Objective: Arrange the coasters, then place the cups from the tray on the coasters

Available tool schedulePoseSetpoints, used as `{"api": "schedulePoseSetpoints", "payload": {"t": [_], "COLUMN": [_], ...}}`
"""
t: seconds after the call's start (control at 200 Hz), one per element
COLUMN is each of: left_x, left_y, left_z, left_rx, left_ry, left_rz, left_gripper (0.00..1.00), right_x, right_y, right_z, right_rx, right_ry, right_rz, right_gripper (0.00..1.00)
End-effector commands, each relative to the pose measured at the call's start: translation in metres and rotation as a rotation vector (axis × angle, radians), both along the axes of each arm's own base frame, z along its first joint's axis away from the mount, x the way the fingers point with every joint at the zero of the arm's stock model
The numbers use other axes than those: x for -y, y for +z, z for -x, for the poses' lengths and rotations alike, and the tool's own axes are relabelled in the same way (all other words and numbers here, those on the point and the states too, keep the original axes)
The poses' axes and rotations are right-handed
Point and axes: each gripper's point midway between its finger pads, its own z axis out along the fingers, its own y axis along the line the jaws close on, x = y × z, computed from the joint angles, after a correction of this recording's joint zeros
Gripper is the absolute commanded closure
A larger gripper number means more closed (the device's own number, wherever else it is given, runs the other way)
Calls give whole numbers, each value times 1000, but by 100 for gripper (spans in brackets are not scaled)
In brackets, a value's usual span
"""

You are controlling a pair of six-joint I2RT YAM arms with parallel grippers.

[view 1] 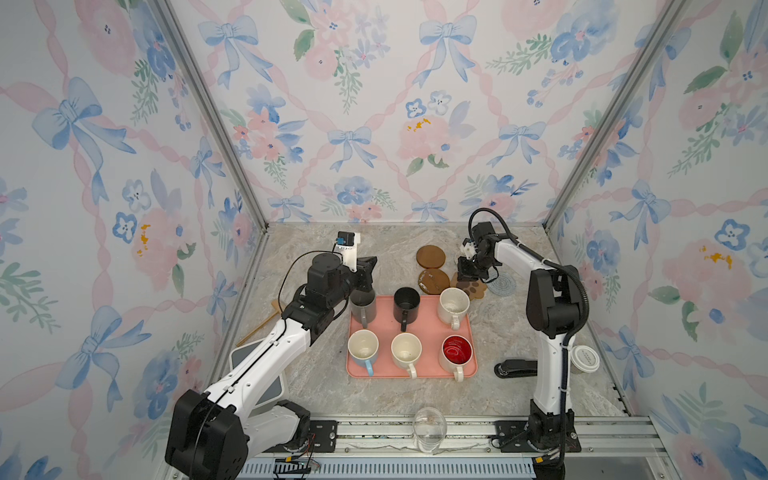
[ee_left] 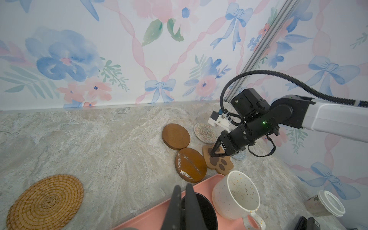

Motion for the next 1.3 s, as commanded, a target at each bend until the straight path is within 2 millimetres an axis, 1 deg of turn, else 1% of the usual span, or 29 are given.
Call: {"api": "schedulePoseSetpoints", "payload": {"t": [0.0,0.405,0.685,0.815,1.185,1.295], "left_x": [-3,-5,-8,-9,-12,-14], "left_y": [7,0,1,-2,-8,-8], "left_z": [6,16,20,20,24,25], "left_rx": [28,17,27,22,16,18], "left_ry": [13,11,22,27,35,38], "left_rz": [10,7,6,1,-4,-3], "left_gripper": [100,100,100,100,100,100], "right_x": [-12,-42,-61,-69,-103,-116], "right_y": [-5,-21,-20,-21,-20,-22], "right_z": [2,6,5,3,-7,-6], "right_rx": [-27,-49,-39,-39,-22,-30], "right_ry": [8,34,49,51,79,90], "right_rz": [-16,-56,-87,-97,-132,-144], "right_gripper": [100,100,100,100,100,100]}}
